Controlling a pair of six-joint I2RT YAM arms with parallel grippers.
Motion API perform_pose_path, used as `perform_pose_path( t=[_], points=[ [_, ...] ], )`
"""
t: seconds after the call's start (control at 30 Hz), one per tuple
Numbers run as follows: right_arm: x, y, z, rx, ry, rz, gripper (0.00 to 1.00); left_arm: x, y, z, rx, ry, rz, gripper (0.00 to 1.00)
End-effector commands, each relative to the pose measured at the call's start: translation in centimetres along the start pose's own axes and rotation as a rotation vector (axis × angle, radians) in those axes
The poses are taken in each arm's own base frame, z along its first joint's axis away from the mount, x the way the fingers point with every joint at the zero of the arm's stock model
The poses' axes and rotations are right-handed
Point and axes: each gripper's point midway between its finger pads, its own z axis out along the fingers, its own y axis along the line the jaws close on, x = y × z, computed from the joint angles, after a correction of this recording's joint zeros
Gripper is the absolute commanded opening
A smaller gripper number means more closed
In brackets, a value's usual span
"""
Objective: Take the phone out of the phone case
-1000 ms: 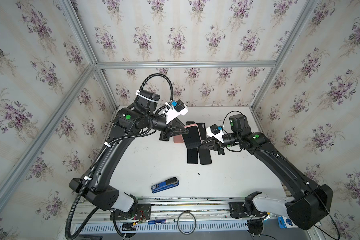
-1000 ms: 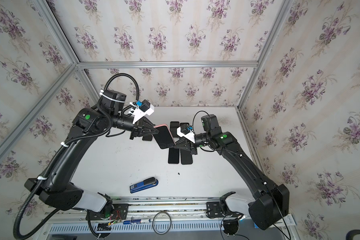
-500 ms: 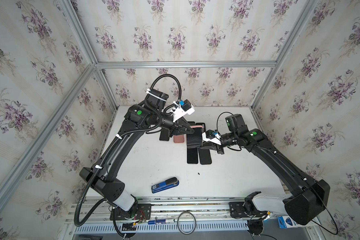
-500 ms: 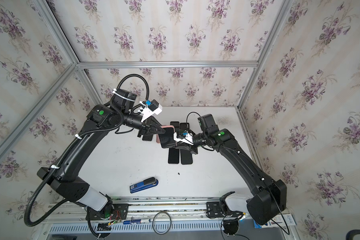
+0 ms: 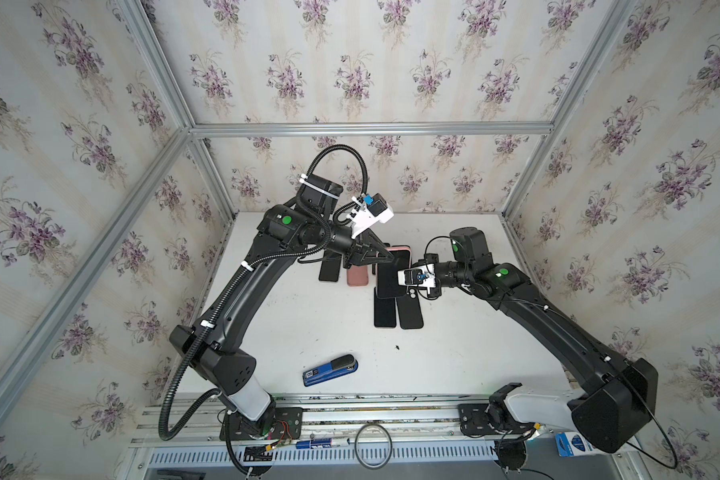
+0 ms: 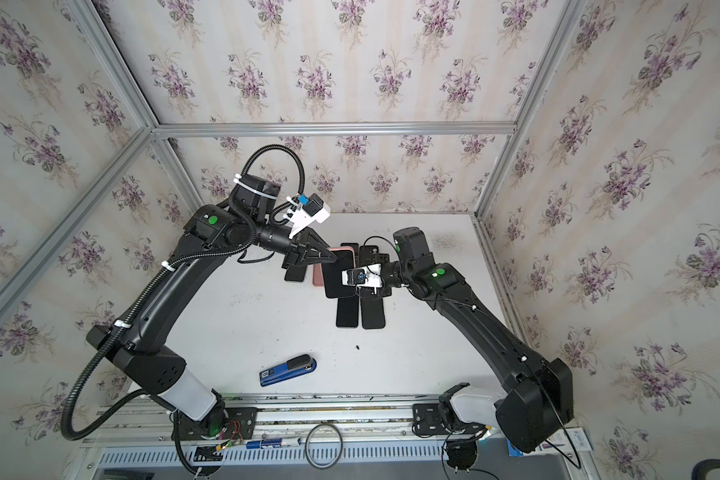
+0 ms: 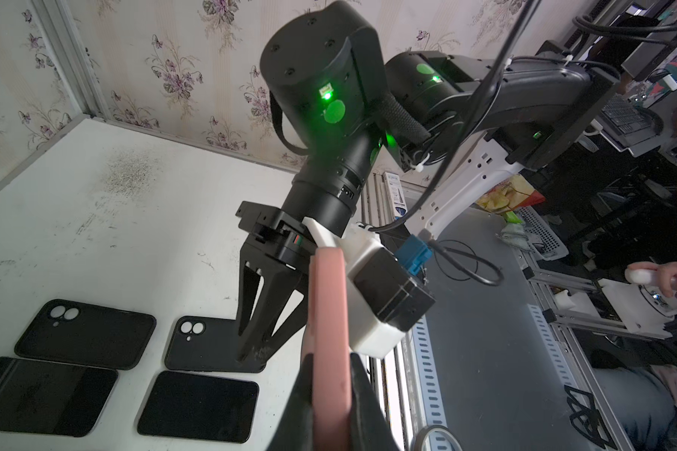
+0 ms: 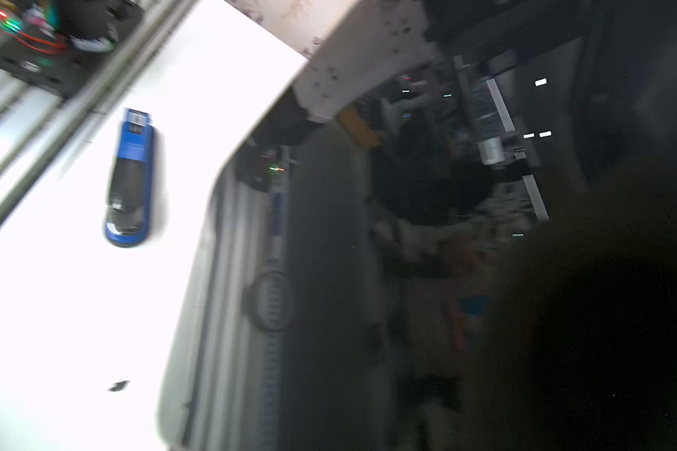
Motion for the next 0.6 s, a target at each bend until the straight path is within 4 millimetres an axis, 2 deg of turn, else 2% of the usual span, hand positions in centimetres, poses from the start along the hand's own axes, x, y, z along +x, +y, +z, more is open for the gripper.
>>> perform_pose_path(
  t=[0.0,0.13,0.3,0.43,0.57],
  points=[
    [0.6,-3.3,-0.7,0.2,0.031,0.049,0.38,-1.5,-3.3,-0.7,0.159,-0.064,-0.033,0.0],
    [0.9,-2.8,-2.2,0.301,-0.024,0.218,0.51,-3.0,-2.2,-1.6,0.12,-0.096,-0.086,0.0],
    [0.3,-4.5,-6.2,0.49,-0.16,0.589,0.59,-6.7,0.1,-3.9,0.069,-0.221,-0.264,0.0],
    [-1.7,-5.1,-8.7,0.472,-0.35,0.926,0.6,-8.4,3.2,-5.4,0.041,-0.353,-0.49,0.0],
    [-4.3,-4.9,-9.8,0.361,-0.504,1.168,0.59,-8.7,4.5,-6.2,0.057,-0.457,-0.635,0.0]
  ],
)
